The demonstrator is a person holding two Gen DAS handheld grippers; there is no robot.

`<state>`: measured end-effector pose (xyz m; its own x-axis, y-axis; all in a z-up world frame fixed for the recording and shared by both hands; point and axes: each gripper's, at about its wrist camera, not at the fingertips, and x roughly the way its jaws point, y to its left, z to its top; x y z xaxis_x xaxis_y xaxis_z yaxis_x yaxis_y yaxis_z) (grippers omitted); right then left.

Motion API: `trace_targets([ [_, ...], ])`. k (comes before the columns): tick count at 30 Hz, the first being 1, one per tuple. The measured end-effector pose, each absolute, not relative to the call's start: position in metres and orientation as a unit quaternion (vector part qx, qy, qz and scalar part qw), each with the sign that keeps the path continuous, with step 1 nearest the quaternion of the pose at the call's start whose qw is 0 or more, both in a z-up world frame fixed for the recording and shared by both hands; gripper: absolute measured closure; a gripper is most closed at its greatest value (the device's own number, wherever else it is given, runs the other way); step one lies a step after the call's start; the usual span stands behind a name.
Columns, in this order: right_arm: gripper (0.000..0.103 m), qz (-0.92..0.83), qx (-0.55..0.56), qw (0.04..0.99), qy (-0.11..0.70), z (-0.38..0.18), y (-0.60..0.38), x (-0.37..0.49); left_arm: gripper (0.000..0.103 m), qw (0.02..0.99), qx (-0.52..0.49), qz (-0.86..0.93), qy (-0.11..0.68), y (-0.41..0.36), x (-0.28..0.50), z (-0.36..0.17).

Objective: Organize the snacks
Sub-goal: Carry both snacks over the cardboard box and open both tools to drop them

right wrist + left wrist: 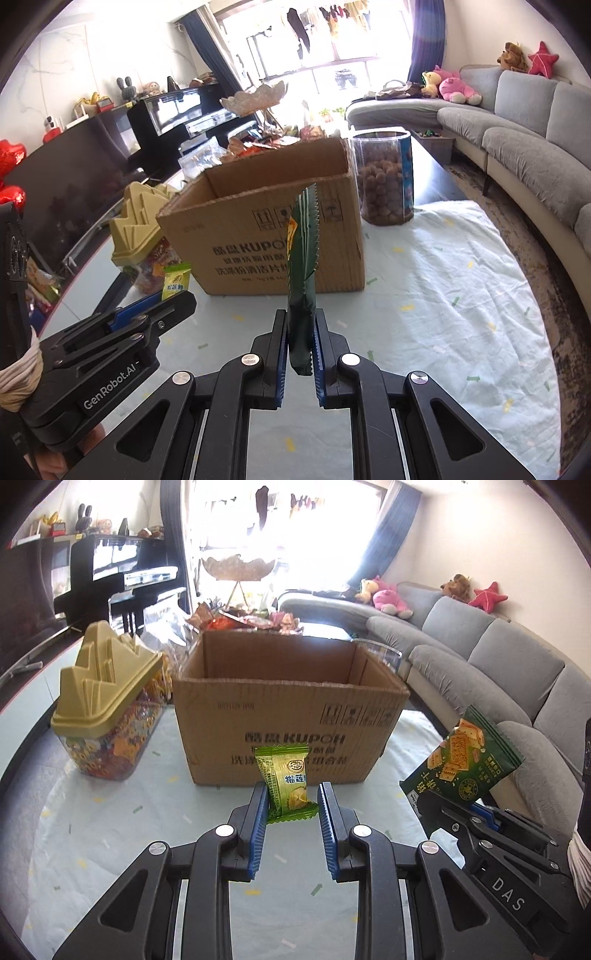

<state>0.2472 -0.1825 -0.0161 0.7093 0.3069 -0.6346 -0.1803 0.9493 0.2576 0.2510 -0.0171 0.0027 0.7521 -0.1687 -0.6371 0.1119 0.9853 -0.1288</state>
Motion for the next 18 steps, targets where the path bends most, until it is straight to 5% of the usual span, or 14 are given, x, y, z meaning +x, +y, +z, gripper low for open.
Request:
trace_targets([
  [18, 0.09, 0.156, 0.058, 0.934, 0.316, 0.055, -0.171, 0.275, 0.076, 0.946, -0.002, -0.086, 0.312, -0.011, 0.286, 0.068],
])
